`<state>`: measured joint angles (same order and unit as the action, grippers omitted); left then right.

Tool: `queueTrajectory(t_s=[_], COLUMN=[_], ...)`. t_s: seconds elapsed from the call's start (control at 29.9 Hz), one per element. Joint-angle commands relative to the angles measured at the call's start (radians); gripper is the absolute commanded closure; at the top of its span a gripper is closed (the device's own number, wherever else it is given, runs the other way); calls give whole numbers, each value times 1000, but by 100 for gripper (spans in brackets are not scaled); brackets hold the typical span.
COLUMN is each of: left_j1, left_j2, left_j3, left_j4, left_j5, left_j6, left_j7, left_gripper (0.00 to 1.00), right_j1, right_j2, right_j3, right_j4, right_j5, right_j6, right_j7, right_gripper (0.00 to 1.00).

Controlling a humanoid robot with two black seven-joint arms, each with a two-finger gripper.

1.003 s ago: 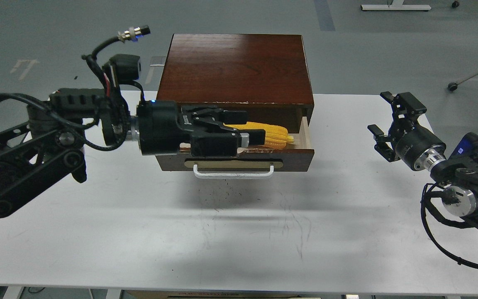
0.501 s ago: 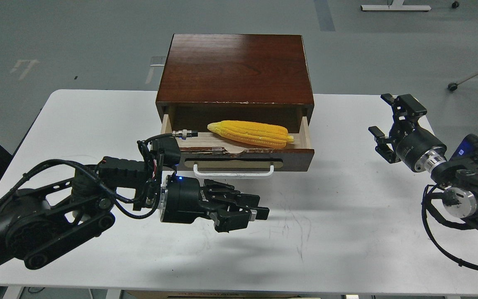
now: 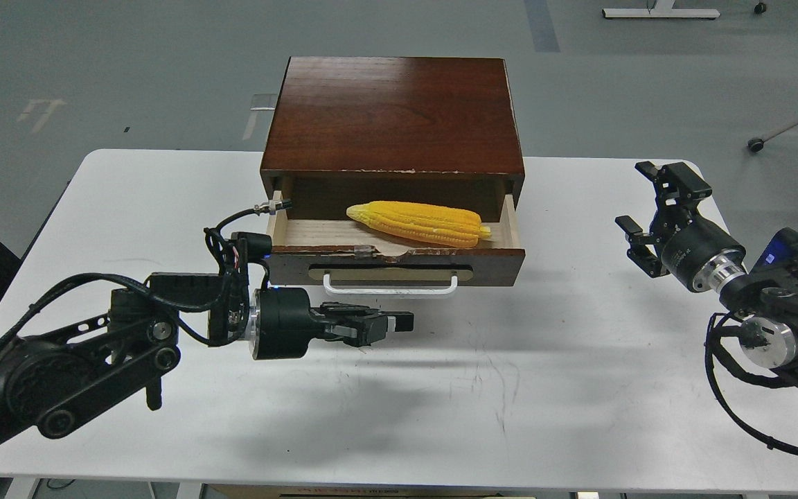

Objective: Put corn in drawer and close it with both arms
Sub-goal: 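Swing the left gripper down to the front of the drawer, then push the drawer front with the left gripper into the cabinet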

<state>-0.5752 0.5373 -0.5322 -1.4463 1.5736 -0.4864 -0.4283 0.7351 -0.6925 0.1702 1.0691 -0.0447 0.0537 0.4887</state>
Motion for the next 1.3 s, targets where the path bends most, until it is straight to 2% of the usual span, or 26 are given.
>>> queueTrajectory(t_s=[0.0,0.87,1.27], left_j1=[0,-2,-3], left_j2=[3,-11,-40], left_j3=[1,-15,-29], left_j4=[23,101,147], left_j5=[-20,-56,-101], left_j6=[2,51,72], left_j7=[6,28,57], left_gripper=[100,100,100], right_j1=[0,-8,-14], right_j2=[-2,-2,-7], right_j3=[0,0,0], right_j4=[0,0,2], right_j5=[-1,-1,-1], right_j6=[2,0,0], right_j7=[0,0,0], right_gripper=[4,4,4])
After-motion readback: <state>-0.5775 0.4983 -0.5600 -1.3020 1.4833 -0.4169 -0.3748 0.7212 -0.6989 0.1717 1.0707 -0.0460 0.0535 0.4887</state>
